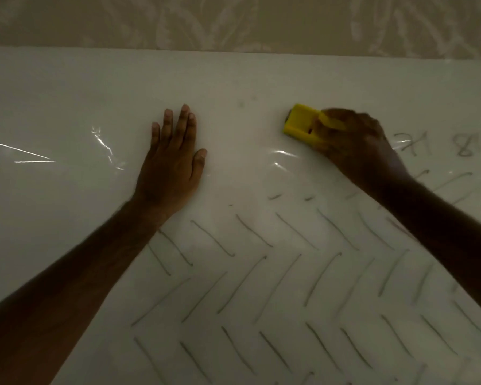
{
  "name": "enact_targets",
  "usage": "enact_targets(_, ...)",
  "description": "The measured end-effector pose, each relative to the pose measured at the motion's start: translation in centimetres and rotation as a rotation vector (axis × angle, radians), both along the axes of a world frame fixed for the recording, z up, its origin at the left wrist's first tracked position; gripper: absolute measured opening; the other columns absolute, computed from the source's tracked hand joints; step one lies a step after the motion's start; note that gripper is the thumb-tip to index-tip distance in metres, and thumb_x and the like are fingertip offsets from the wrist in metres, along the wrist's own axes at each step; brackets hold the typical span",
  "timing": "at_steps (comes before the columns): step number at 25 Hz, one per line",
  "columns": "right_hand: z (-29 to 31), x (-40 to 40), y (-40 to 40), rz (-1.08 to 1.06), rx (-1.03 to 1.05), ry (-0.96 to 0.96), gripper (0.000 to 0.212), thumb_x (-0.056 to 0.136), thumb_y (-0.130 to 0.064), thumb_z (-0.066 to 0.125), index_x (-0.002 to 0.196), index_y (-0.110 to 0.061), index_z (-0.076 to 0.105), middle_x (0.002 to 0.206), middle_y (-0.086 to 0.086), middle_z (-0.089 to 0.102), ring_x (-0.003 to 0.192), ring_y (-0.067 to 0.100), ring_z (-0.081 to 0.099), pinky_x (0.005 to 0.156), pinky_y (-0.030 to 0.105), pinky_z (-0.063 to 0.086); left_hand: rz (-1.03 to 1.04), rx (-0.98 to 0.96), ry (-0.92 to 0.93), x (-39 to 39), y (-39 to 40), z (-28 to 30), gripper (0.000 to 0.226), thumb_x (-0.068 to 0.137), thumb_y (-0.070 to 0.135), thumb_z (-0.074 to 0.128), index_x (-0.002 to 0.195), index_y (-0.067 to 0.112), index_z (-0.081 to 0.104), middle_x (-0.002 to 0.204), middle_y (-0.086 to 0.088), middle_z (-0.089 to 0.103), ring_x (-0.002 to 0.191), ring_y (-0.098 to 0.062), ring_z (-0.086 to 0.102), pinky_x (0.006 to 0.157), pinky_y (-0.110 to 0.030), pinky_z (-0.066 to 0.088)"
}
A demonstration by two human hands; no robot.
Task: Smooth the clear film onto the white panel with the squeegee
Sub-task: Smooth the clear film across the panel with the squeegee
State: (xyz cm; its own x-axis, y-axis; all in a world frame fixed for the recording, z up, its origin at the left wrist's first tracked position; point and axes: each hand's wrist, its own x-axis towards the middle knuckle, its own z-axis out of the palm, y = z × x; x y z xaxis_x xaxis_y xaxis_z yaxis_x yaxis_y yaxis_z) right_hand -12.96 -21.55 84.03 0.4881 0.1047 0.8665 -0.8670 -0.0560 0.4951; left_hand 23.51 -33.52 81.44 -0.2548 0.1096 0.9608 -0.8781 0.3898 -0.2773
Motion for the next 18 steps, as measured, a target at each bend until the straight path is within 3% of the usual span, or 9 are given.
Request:
enact_targets(3,1.8,2.6,-1.2,0.023,0.034,-0.037,0.040,0.104,-0.043,0.058,0.137,-0.023,0.068,0.148,0.013,0.060,0.121,0.046,0.063,0.102,0.052,0.049,-0.001,-0.002,0.005,-0.9,0.1,0.1,0.069,0.112,0.036,0.028,0.168,-0.003,0.021,0.178,-0.021,0.017,0.164,-0.047,0.013,0.133,-0.059,0.009)
enact_targets(8,-5.9,2.8,-0.6,0.076,0.058,0.135,0.036,0.105,-0.036,0.061,0.135,-0.018,0.071,0.143,0.015,0.064,0.116,0.044,0.065,0.103,0.047,0.047,-0.016,0.001,0.011,-1.5,0.2,0.2,0.069,0.112,0.037,0.028,0.168,-0.003,0.021,0.178,-0.020,0.017,0.164,-0.046,0.012,0.133,-0.056,0.006)
enact_targets(11,-8.0,-0.8,0.9,0.015,0.046,0.110,0.036,0.106,-0.034,0.063,0.137,-0.019,0.070,0.144,0.015,0.063,0.117,0.045,0.064,0.102,0.051,0.049,-0.026,0.007,-0.002,-1.7,0.3,-0.2,0.069,0.112,0.037,0.027,0.168,-0.003,0.021,0.178,-0.020,0.016,0.165,-0.046,0.011,0.133,-0.057,0.006)
enact_targets(14,-5.5,-3.5,1.2,0.003,0.004,0.065,0.036,0.105,-0.033,0.063,0.135,-0.016,0.070,0.144,0.017,0.062,0.118,0.046,0.064,0.099,0.054,0.049,-0.018,0.013,-0.003,-2.5,0.5,-0.4,0.069,0.112,0.036,0.027,0.168,-0.003,0.019,0.178,-0.021,0.015,0.165,-0.046,0.010,0.133,-0.057,0.006)
enact_targets(18,1.8,-2.5,-0.2,-0.042,0.022,-0.104,0.046,0.104,-0.049,0.053,0.142,-0.026,0.063,0.151,0.012,0.057,0.125,0.043,0.060,0.104,0.052,0.046,-0.023,0.013,0.000,-4.6,0.8,0.2,0.070,0.112,0.035,0.027,0.167,-0.007,0.019,0.177,-0.025,0.015,0.165,-0.046,0.010,0.134,-0.058,0.007)
